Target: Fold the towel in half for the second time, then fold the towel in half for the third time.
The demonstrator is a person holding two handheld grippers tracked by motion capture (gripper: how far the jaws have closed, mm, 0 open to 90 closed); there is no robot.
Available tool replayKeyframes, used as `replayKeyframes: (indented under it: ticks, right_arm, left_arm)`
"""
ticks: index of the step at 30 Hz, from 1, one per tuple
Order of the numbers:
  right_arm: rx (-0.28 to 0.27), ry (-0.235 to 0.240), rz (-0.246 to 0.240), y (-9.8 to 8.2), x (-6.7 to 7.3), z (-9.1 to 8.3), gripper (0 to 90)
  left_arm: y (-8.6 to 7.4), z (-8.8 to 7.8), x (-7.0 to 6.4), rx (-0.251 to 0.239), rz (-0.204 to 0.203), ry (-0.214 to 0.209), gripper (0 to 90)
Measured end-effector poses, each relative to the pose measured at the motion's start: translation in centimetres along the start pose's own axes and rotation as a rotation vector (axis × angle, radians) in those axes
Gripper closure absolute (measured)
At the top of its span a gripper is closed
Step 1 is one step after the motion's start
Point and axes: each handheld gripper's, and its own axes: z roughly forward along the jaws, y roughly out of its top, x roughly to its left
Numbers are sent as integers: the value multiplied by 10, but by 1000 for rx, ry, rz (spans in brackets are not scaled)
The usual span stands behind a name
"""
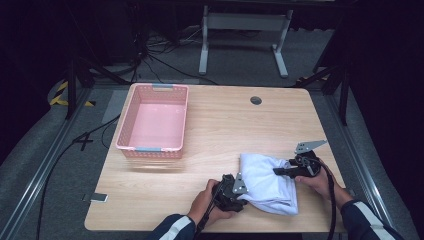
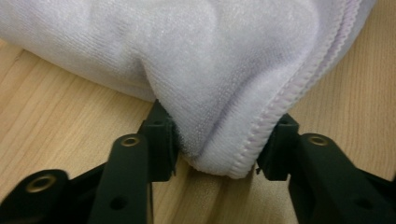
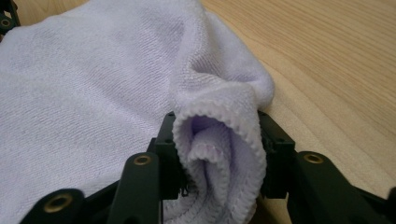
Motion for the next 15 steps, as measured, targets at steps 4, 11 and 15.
replayKeyframes:
  ticks: [4, 11, 15]
  right_arm:
    - [-3, -42, -41, 2, 8, -1, 643]
    - [-22, -76, -68, 2, 15, -6, 657]
    - [-33, -89, -89, 4, 19, -8, 659]
  left_arm:
    - [0, -1, 1, 6, 0, -4, 616]
    - [0, 0, 2, -9, -1, -6, 625]
    - [0, -1, 2, -7, -2, -10, 630]
